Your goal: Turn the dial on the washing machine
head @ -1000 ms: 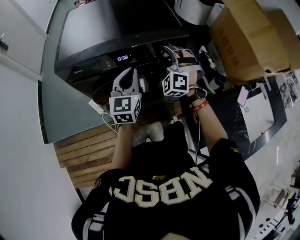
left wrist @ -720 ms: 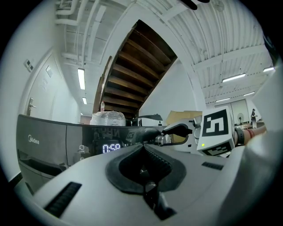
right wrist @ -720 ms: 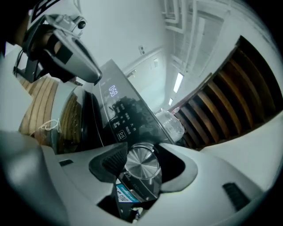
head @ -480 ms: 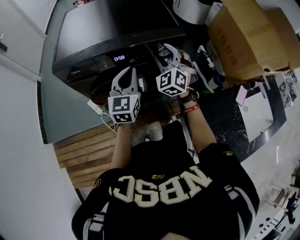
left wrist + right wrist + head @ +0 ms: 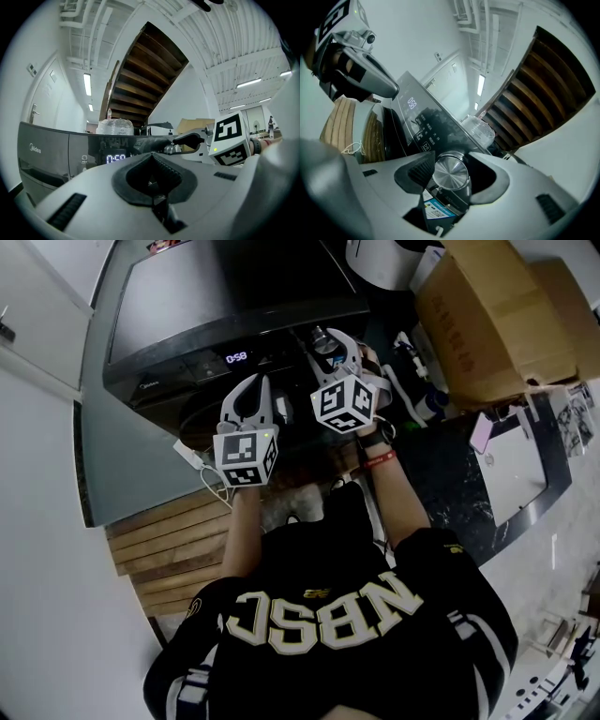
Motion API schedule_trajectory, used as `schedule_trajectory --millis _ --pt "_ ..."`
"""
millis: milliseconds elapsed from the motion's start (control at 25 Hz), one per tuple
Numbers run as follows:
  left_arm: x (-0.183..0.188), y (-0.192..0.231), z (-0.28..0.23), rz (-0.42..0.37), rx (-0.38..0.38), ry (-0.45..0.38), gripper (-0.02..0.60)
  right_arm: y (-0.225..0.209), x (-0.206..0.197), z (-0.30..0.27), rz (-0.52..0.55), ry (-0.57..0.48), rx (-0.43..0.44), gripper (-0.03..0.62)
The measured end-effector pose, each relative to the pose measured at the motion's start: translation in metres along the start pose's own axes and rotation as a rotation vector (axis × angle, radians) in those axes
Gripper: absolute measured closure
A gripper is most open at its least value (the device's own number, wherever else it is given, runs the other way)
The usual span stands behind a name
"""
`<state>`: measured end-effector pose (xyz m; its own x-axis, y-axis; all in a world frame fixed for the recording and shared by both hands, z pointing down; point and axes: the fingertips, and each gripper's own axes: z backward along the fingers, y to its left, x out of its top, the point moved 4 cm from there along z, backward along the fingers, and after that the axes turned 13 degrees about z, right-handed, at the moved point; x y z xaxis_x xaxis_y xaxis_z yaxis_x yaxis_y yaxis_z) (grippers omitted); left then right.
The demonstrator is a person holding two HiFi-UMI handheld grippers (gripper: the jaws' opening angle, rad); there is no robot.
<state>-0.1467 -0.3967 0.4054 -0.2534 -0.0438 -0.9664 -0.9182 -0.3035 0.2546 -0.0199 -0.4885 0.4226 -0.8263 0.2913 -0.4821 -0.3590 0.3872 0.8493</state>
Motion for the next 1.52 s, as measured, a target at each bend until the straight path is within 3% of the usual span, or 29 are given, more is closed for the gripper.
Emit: schedule_trajectory --millis 120,320,1080,1160,1360,1520 --pt "-0.001 0.0 0.0 0.001 0.002 0.0 0.568 -0.002 -0.001 0.001 -0.082 -0.012 -0.01 0.368" --pt "0.0 -0.001 -0.001 -0.001 0.004 -0.002 0.568 -0.011 -0.008 0.003 -0.376 -0.06 -0.029 0.368" --pt "-0.001 -0.005 -0.002 -0.002 -0.004 0.0 0.568 -0.013 -0.008 0.004 -0.427 -0.063 -0.021 0.368" --pt "-0.002 -0.005 -0.003 -0.001 -0.005 0.001 0.568 -0.014 -0.011 0.004 -0.478 -0.071 -0.026 0.368" --pt "-0.002 -0.006 -0.002 -0.002 -0.005 0.001 0.568 -0.014 -0.025 0.005 -0.752 -0.099 -0.072 0.368" --pt "0.001 -0.003 -0.001 0.001 -0.004 -0.006 0.568 -0.014 -0.025 0.004 -0.809 -0.088 -0.081 0.368"
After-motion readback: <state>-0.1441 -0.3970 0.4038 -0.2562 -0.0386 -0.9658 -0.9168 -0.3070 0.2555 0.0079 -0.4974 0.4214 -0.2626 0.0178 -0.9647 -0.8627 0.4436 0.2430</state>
